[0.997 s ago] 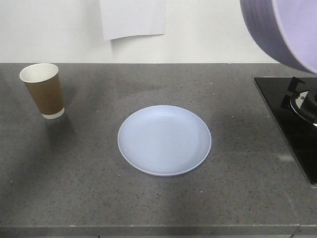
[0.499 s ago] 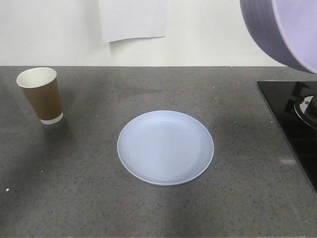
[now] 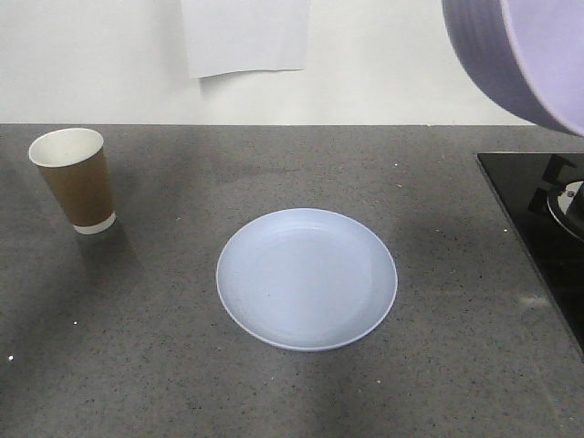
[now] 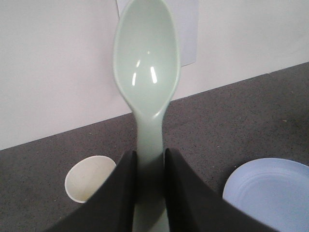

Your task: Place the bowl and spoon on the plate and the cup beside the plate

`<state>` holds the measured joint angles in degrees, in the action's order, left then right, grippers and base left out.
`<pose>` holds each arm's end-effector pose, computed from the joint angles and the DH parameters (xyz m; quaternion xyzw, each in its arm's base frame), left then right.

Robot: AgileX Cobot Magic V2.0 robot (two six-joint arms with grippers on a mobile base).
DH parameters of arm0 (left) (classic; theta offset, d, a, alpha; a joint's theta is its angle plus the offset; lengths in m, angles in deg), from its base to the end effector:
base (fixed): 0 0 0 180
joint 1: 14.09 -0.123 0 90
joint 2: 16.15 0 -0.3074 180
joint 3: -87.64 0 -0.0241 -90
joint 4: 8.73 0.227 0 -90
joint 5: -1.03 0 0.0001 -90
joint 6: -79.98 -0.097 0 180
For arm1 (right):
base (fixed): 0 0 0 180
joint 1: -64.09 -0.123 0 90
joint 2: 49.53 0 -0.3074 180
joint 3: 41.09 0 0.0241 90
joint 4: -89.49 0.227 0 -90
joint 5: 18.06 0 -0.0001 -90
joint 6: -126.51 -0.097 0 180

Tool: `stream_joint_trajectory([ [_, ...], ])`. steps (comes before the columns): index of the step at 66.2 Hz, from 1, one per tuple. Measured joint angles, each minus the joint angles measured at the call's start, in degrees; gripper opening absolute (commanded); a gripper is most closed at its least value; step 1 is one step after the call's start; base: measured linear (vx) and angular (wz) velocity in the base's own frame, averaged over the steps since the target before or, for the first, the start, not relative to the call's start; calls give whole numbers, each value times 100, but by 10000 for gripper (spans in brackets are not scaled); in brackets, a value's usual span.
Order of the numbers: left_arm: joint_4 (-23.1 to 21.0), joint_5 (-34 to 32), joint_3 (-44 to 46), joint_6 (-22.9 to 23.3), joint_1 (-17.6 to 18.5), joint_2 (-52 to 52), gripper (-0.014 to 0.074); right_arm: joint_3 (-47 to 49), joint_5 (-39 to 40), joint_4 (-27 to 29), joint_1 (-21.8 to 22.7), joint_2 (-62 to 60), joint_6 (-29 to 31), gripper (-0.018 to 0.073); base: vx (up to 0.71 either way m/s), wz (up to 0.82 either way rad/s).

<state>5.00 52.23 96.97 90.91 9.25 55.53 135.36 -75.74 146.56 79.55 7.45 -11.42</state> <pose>0.1734 -0.0553 0.5046 0.1013 0.8244 -0.0466 0.5549 0.1005 0.0436 0.5001 -0.1619 0.7364 0.2015 0.6252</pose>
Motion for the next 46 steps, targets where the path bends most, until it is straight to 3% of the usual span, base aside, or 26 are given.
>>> stream_joint_trajectory([
  [46, 0, 0, 0, 0, 0, 0, -6, 0, 0, 0, 0, 0, 0, -5, 2, 1],
])
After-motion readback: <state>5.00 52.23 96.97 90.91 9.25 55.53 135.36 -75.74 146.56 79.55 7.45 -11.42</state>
